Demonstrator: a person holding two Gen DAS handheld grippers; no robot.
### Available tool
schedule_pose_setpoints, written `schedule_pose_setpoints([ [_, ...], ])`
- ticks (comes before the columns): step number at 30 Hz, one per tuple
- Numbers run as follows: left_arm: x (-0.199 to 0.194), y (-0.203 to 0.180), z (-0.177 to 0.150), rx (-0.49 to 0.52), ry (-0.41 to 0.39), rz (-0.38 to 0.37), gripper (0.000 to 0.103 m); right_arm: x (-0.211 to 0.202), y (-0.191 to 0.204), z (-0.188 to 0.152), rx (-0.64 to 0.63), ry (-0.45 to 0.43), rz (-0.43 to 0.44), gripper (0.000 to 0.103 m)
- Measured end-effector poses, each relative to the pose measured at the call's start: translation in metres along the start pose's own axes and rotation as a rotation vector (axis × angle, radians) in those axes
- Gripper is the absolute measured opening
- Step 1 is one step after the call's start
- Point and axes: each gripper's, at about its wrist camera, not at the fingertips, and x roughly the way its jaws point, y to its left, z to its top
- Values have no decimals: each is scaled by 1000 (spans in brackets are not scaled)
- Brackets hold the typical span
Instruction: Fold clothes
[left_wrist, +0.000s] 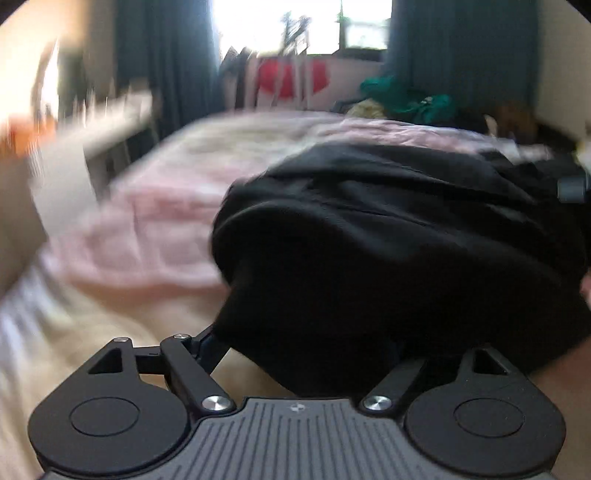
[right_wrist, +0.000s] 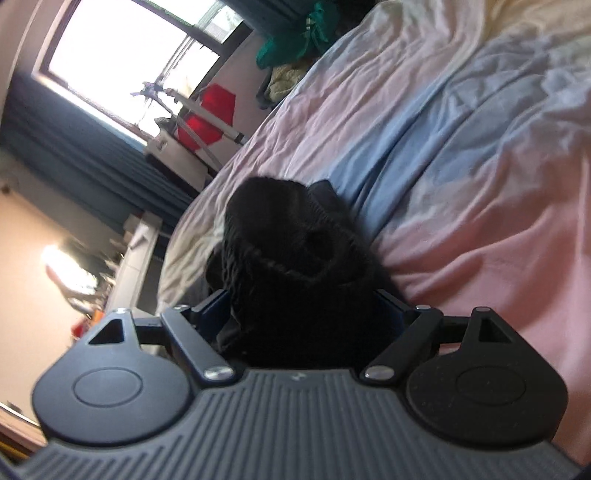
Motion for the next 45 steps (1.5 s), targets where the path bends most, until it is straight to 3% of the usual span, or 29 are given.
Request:
schedule_pose_setpoints([
  [3, 7, 22, 4, -72, 7, -56, 81, 11, 4, -7, 7, -49, -8, 83],
  [5, 1, 23, -3, -55, -22, -50, 81, 9, 13, -9, -44, -95, -40, 69],
  [7, -5, 16, -7, 0, -60, -31, 81, 6, 22, -11, -101, -139, -65, 53],
  [9, -25, -3, -18, 68, -116, -2, 81, -4, 26, -12, -118, -172, -45, 47],
  [12, -69, -40, -32, 180, -224, 53, 81, -23, 33, -10, -138, -237, -1, 42],
  [16, -95, -51, -43, 278, -350, 78, 82, -44, 30, -3, -117, -329, 31, 41],
  [20, -83, -56, -45, 290, -324, 80, 82, -36, 4, 0, -30, -288, -53, 41],
  [23, -70, -50, -40, 204, -233, 113, 82, -22, -12, -5, 10, -232, -134, 41],
  [26, -40, -14, -31, -34, -132, 80, 88, -20, -9, -8, -19, -217, -149, 42],
  [29, -38, 15, -30, -186, -54, 5, 88, -20, -5, -8, -41, -196, -142, 44],
  [35, -49, 5, -33, -167, -77, 22, 82, -27, -8, -17, 12, -123, -139, 65],
  [37, -49, 2, -37, -168, -74, 24, 82, -26, 1, -22, -41, -75, -129, 82],
  [38, -49, 0, -40, -169, -72, 24, 82, -24, 5, -24, -72, -58, -130, 85],
  [41, -50, -4, -46, -170, -66, 27, 83, -9, 6, -30, -128, -20, -206, 87],
  [43, -48, -5, -46, -167, -66, 31, 85, 5, -5, -30, -75, 15, -193, 87],
  [45, -47, -6, -46, -163, -65, 35, 85, 11, -7, -30, -48, 40, -149, 95],
])
